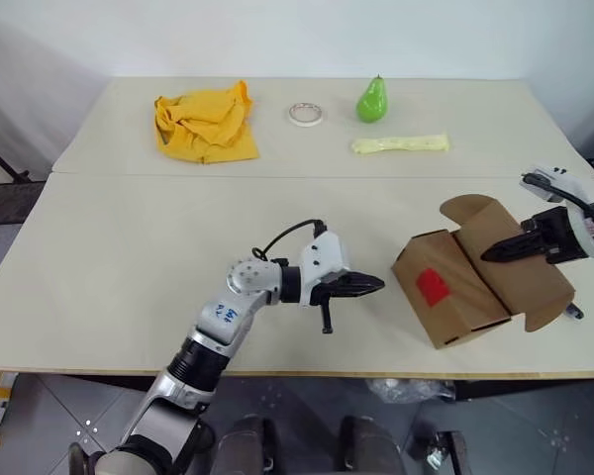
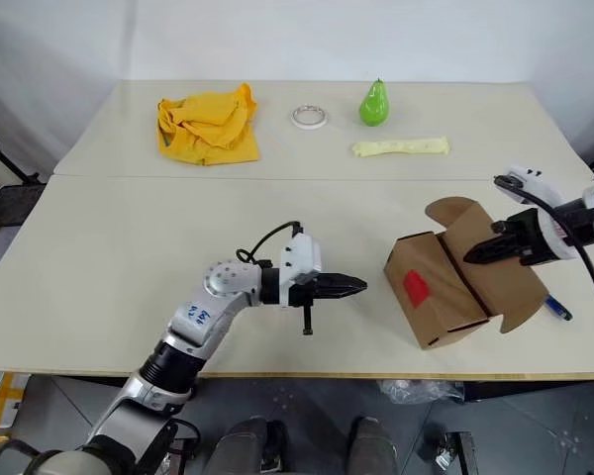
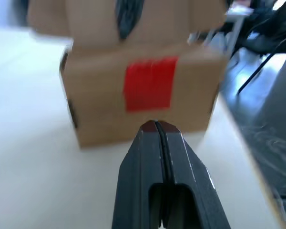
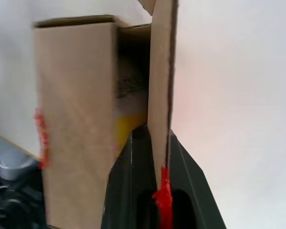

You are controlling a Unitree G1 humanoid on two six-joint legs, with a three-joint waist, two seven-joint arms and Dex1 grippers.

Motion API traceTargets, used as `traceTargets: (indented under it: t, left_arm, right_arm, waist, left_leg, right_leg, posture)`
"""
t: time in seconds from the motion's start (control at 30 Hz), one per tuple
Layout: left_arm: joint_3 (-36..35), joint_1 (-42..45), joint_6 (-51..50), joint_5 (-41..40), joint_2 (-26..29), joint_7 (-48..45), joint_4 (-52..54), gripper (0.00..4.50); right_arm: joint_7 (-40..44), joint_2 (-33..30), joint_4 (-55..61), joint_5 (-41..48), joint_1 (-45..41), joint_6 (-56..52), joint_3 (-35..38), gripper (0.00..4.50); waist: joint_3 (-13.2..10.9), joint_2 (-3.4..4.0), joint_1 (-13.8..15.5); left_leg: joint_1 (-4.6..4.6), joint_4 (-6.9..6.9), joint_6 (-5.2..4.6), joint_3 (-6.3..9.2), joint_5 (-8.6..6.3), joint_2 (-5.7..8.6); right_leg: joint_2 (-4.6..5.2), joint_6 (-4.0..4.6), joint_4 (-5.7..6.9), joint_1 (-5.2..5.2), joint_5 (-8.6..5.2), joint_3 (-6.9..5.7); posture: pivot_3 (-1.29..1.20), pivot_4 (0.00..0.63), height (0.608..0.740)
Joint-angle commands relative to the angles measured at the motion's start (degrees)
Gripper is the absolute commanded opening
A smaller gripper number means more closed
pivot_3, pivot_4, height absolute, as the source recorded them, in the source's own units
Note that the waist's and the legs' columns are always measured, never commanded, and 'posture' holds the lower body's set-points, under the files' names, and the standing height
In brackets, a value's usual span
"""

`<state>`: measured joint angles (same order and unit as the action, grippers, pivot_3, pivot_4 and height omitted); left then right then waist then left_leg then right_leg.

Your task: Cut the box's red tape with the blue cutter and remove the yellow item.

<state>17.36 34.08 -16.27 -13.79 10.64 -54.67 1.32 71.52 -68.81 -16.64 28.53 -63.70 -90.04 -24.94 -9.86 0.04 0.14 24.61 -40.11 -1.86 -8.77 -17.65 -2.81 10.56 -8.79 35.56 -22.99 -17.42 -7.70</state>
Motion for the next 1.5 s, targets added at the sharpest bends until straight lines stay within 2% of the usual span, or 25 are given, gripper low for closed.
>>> traceTargets:
  t: [0.03, 0.27, 0.5, 0.87, 0.97, 1.13, 1.27, 1.5]
  left_arm:
    - [-0.44, 2.81, 0.01, -1.88, -1.00, -0.31, 2.46, 0.00]
    - [0.28, 5.32, 0.19, -1.52, -3.15, 0.41, 0.78, 0.00]
    - [3.19, 10.11, 2.97, 1.60, -11.06, 4.20, -8.43, 0.00]
    - [11.03, 18.93, 13.71, 16.61, -19.16, 13.81, -29.18, 0.00]
    - [13.92, 19.56, 14.17, 19.75, -18.84, 13.93, -32.15, 0.00]
    - [18.63, 16.22, 5.84, 20.63, -14.94, 6.17, -28.97, 0.00]
    - [16.90, 11.39, -0.61, 18.38, -11.50, 3.57, -22.46, 0.00]
    - [11.79, 7.97, -0.99, 14.80, -8.45, 3.32, -15.28, 0.00]
  right_arm:
    - [-2.09, 0.71, 3.76, 2.30, 3.53, -2.12, 3.20, 0.04]
    - [-5.91, 2.57, 5.98, 5.92, 6.89, -2.46, 6.28, 0.04]
    - [-7.52, 2.00, 5.27, 7.24, 6.42, -2.46, 6.73, 0.04]
    - [-9.71, 0.16, 5.34, 11.23, 6.78, -2.46, 7.27, 0.04]
    - [-10.10, -0.58, 5.40, 12.07, 6.67, -2.46, 7.27, 0.04]
    - [-9.26, -3.17, 5.47, 11.27, 6.87, -2.45, 7.42, 0.04]
    - [-5.40, -7.32, 2.84, 7.51, 7.40, 2.88, 4.86, 0.04]
    - [-0.67, -7.35, -0.54, 2.70, 5.94, 6.99, 2.29, 0.04]
  waist:
    - [0.00, 0.00, -0.07]
    - [0.01, -0.04, -0.21]
    - [0.02, -0.07, -0.22]
    - [0.01, -0.09, -0.24]
    - [0.01, -0.10, -0.22]
    - [0.03, -0.12, -0.02]
    - [0.10, -0.16, 0.15]
    - [0.17, -0.27, 0.17]
  left_leg:
    - [-0.01, 0.00, 0.00, 0.01, 0.00, 0.00]
    - [-0.25, 0.03, 0.00, 0.06, 0.00, 0.00]
    - [-0.35, 0.03, 0.00, 0.06, 0.00, 0.00]
    - [-0.35, 0.06, -0.01, 0.04, -0.01, 0.00]
    - [-0.36, 0.08, 0.00, 0.05, -0.01, -0.01]
    - [-0.35, 0.07, -0.02, 0.10, -0.02, 0.00]
    - [-0.36, 0.10, 0.00, 0.16, -0.08, 0.00]
    - [-0.39, 0.02, -0.02, 0.17, -0.10, 0.01]
  right_leg:
    - [0.00, 0.00, 0.00, 0.03, 0.00, -0.01]
    - [-0.03, 0.00, -0.04, 0.31, 0.00, -0.05]
    - [-0.03, 0.00, -0.09, 0.43, 0.00, -0.04]
    - [-0.02, 0.00, -0.14, 0.40, 0.00, -0.03]
    - [-0.02, 0.00, -0.15, 0.40, 0.00, -0.04]
    - [-0.01, 0.00, -0.23, 0.44, 0.00, -0.06]
    - [-0.02, 0.01, -0.23, 0.47, 0.00, -0.09]
    - [-0.01, 0.00, -0.54, 0.61, 0.00, -0.10]
  posture:
    - [0.00, 0.150, 0.740]
    - [0.00, 0.150, 0.740]
    - [0.00, 0.150, 0.740]
    - [0.00, 0.150, 0.740]
    - [0.00, 0.150, 0.740]
    - [0.00, 0.150, 0.740]
    - [0.00, 0.150, 0.740]
    - [0.00, 0.150, 0.740]
